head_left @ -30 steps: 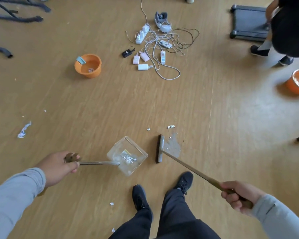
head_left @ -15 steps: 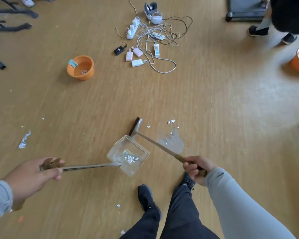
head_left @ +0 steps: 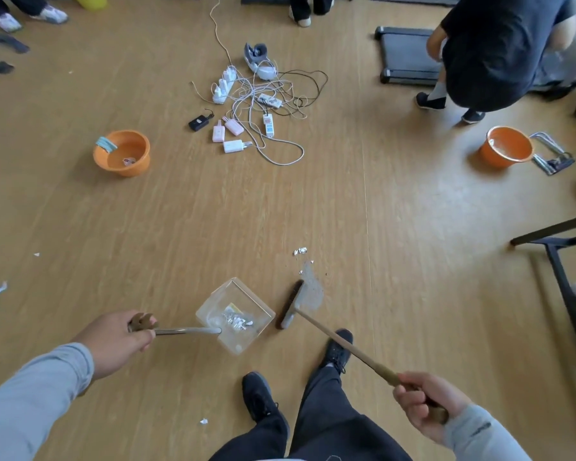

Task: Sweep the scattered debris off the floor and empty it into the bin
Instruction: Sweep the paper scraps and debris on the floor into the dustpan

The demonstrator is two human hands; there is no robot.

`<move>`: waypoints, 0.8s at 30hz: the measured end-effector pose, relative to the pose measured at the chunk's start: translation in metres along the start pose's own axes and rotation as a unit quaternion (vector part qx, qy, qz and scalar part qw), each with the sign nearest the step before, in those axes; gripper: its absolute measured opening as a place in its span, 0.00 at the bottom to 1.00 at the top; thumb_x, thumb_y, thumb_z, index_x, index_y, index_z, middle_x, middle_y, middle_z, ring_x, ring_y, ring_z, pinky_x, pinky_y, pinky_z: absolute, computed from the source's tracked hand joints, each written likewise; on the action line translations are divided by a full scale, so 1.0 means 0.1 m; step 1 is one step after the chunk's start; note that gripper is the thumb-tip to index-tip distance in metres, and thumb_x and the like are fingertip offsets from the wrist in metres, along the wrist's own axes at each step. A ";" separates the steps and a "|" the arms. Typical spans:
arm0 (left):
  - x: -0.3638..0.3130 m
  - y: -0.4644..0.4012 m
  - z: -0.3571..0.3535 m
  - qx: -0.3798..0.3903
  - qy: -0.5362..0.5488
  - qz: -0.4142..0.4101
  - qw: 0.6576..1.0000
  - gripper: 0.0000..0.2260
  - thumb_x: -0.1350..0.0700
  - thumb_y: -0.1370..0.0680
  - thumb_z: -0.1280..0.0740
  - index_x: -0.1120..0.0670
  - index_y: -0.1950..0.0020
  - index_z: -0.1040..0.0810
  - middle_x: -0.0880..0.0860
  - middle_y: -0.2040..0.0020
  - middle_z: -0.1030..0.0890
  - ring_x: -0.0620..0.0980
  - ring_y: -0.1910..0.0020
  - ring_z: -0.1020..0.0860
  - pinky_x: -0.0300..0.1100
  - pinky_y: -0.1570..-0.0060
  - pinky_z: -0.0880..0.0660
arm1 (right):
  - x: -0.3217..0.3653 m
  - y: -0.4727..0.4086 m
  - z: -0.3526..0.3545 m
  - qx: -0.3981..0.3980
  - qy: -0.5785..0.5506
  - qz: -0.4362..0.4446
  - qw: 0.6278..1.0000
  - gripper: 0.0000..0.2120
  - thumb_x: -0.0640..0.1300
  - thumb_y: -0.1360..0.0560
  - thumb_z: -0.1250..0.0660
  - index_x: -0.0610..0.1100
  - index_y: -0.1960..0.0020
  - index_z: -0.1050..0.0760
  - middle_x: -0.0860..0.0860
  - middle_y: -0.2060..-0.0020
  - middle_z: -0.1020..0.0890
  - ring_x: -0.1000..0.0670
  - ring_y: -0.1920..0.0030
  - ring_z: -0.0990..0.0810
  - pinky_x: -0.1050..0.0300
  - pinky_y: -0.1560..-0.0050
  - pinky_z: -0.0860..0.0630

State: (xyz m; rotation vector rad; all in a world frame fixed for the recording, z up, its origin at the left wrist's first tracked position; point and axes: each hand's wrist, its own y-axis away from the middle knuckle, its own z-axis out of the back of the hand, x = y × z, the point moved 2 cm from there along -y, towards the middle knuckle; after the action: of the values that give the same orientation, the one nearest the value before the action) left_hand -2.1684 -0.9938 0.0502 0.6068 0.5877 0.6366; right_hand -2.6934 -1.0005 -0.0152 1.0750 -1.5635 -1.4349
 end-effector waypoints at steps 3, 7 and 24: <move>-0.03 -0.07 -0.10 0.011 -0.007 -0.016 1.000 0.03 0.55 0.26 0.28 0.52 0.59 0.16 0.50 0.63 0.15 0.53 0.63 0.20 0.43 0.60 0.27 | -0.06 0.38 -0.03 -0.038 0.068 0.025 0.997 0.05 0.40 0.18 0.40 0.38 0.49 0.31 0.44 0.70 0.29 0.53 0.81 0.36 0.64 0.86 0.38; -0.12 -0.16 -0.26 0.034 -0.008 -0.033 0.999 0.03 0.55 0.24 0.29 0.52 0.58 0.18 0.48 0.64 0.15 0.49 0.67 0.22 0.40 0.65 0.29 | -0.02 0.93 0.02 -0.095 0.246 0.056 0.963 0.09 0.40 0.17 0.38 0.33 0.49 0.27 0.42 0.72 0.28 0.50 0.78 0.36 0.62 0.82 0.38; -0.85 -0.46 -1.21 0.081 -0.066 -0.067 0.992 0.04 0.51 0.22 0.33 0.47 0.57 0.25 0.47 0.60 0.23 0.46 0.63 0.25 0.42 0.63 0.31 | -0.07 0.07 -0.28 -0.290 0.533 0.153 0.780 0.09 0.41 0.22 0.42 0.43 0.49 0.23 0.46 0.64 0.24 0.47 0.70 0.29 0.62 0.74 0.30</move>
State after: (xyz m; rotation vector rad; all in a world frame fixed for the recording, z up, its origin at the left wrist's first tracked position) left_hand -2.2876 -1.0421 -0.0366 0.7484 0.5543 0.4226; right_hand -2.6654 -1.0041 -0.0057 0.9039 -0.3812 -0.7082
